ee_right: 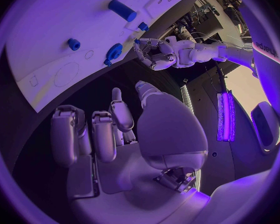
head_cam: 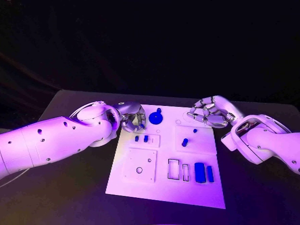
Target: Assemble the parts on the task board
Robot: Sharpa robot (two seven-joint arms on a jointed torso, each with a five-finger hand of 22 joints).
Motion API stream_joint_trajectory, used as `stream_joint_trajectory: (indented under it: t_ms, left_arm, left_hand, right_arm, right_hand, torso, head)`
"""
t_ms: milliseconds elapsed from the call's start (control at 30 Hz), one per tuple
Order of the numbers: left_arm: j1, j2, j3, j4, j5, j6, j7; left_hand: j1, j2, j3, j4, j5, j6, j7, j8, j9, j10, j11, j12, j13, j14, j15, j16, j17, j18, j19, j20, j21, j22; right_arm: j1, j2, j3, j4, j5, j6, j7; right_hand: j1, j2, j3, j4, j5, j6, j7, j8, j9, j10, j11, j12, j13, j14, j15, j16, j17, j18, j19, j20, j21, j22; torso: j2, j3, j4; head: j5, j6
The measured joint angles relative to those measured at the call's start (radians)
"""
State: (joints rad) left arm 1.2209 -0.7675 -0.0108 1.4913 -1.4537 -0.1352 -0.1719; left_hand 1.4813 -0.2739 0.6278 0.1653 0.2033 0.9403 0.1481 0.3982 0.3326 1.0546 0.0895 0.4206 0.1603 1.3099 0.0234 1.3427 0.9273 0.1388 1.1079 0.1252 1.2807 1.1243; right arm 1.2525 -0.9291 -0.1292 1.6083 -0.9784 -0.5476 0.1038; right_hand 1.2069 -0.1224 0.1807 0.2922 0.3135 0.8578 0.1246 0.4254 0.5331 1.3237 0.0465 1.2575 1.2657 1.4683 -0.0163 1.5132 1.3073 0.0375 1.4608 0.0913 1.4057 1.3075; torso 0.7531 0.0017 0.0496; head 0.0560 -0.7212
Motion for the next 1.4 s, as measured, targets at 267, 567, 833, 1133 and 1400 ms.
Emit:
stream_joint_trajectory:
  t_ms: [267,567,833,1133,1400]
  left_arm:
    - [-0.002,0.011,-0.002,-0.005,0.006,0.003,0.001]
    - [-0.002,0.018,-0.002,-0.011,0.008,0.016,-0.002]
    - [-0.002,0.021,-0.001,-0.019,0.009,0.047,-0.015]
    - [-0.001,0.027,0.000,-0.027,0.010,0.061,-0.024]
    - [-0.002,0.037,-0.005,-0.031,0.014,0.057,-0.021]
  left_hand:
    - [0.000,0.000,0.000,0.000,0.000,0.000,0.000,0.000,0.000,0.004,-0.004,0.000,0.000,0.004,-0.004,0.000,0.003,0.000,0.000,0.000,0.000,0.000]
    - [0.000,0.000,0.000,0.000,0.000,0.000,0.000,0.000,-0.001,0.004,-0.004,-0.003,0.000,0.004,-0.004,0.000,0.003,0.000,0.000,0.000,0.000,0.000]
    - [0.000,0.000,0.000,0.000,0.000,0.000,0.000,-0.005,-0.002,0.004,-0.004,-0.007,-0.001,0.004,-0.004,0.000,-0.004,0.000,0.000,0.000,0.000,-0.002]
    - [0.000,0.000,0.000,0.000,0.000,0.000,0.000,-0.005,-0.002,0.003,-0.004,-0.008,-0.001,0.004,-0.004,0.000,-0.004,0.000,0.000,0.000,0.000,-0.003]
    - [0.000,0.000,0.005,-0.009,0.000,0.000,0.001,-0.006,-0.004,0.007,-0.001,-0.008,-0.001,0.012,-0.005,0.014,0.017,0.000,0.018,0.000,0.012,0.014]
  right_arm:
    - [0.000,0.001,0.000,0.000,0.000,0.000,0.000]
    - [0.000,0.001,0.000,0.000,0.000,0.000,0.001]
    - [0.000,0.000,0.000,0.000,0.000,0.000,0.001]
    - [0.000,0.000,0.000,0.000,0.000,0.000,0.001]
    - [-0.001,0.001,0.000,0.000,0.000,0.000,0.001]
  right_hand:
    - [0.000,0.000,0.000,0.000,0.000,0.000,0.000,0.000,0.000,0.000,0.000,0.000,0.000,0.000,0.000,0.000,0.000,0.000,0.000,0.000,0.000,0.000]
    - [0.000,0.000,0.000,0.000,0.000,0.000,0.000,0.000,0.000,0.000,0.000,0.000,0.000,0.000,0.000,0.000,0.001,0.000,0.000,0.000,0.000,0.000]
    - [0.000,0.000,0.000,0.000,0.000,0.000,0.000,0.000,0.000,0.000,0.000,0.000,0.000,0.000,0.000,0.000,0.001,0.000,0.000,0.000,0.000,0.001]
    - [0.000,0.000,0.000,0.000,0.000,0.000,0.000,0.000,0.000,0.000,0.000,0.000,0.000,0.000,0.000,0.000,0.001,0.000,0.000,0.000,0.000,0.001]
    - [0.000,0.000,0.000,0.000,0.000,0.000,0.000,0.000,0.000,0.000,0.000,0.000,0.000,0.000,0.000,0.000,0.001,0.000,0.000,0.000,0.000,0.000]
  torso:
    - [-0.001,0.0000,0.0002]
    - [-0.001,0.0000,0.0004]
    - [-0.002,0.0003,0.0006]
    - [-0.002,0.0003,0.0006]
    - [0.000,0.0000,0.0003]
  head:
    - [-0.001,-0.001]
    - [-0.001,-0.001]
    - [-0.001,-0.001]
    - [-0.001,-0.002]
    - [-0.003,-0.001]
